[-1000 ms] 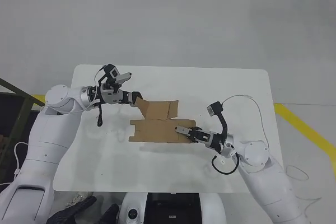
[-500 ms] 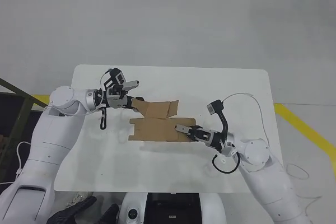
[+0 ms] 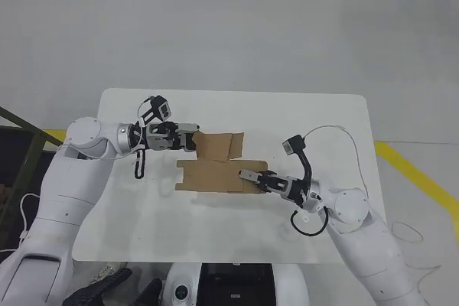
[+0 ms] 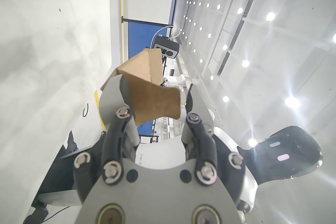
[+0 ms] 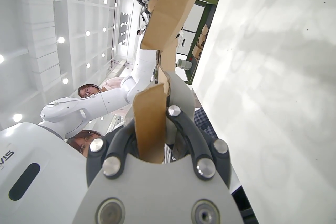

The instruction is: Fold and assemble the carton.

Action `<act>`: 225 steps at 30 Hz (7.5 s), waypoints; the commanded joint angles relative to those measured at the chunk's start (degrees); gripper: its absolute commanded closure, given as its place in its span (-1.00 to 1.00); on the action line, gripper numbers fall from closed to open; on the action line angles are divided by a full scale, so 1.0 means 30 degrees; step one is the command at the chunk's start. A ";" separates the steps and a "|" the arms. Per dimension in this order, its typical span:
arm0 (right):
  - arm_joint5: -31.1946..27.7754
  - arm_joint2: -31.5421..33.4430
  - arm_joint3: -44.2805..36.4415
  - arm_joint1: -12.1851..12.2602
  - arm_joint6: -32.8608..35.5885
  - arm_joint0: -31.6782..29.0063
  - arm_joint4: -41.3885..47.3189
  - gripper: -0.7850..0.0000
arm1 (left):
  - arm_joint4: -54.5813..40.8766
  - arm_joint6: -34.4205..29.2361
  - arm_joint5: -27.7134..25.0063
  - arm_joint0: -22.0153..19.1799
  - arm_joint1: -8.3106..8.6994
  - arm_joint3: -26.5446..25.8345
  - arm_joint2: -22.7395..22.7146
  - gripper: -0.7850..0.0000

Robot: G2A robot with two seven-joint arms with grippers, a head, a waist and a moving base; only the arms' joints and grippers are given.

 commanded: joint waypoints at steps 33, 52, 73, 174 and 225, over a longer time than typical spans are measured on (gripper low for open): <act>0.0371 -0.0494 0.0645 0.0117 0.0031 0.0975 0.0435 1.00 | 0.1874 0.0278 -0.0271 0.0123 0.0462 -0.0495 -0.0460 0.12; 0.0354 -0.0430 0.0394 0.0210 -0.0267 0.0823 0.0656 1.00 | 0.1991 0.0320 -0.0243 0.0266 0.0632 -0.0922 -0.0604 0.21; 0.0813 -0.0366 0.0044 0.0358 -0.0235 0.0940 0.0262 1.00 | 0.2947 -0.0021 -0.0143 0.0716 0.1105 -0.2041 -0.1542 0.17; 0.0722 -0.1586 0.0063 -0.0061 -0.4504 0.2005 0.1538 -0.73 | -0.0452 0.2463 -0.2251 0.2485 0.1077 -0.2753 -0.0844 1.00; 0.0637 -0.2907 0.3555 -0.0803 -0.1211 0.4144 0.3389 1.00 | -0.2783 0.0319 -0.1216 0.2536 0.0910 -0.2752 -0.1185 -1.00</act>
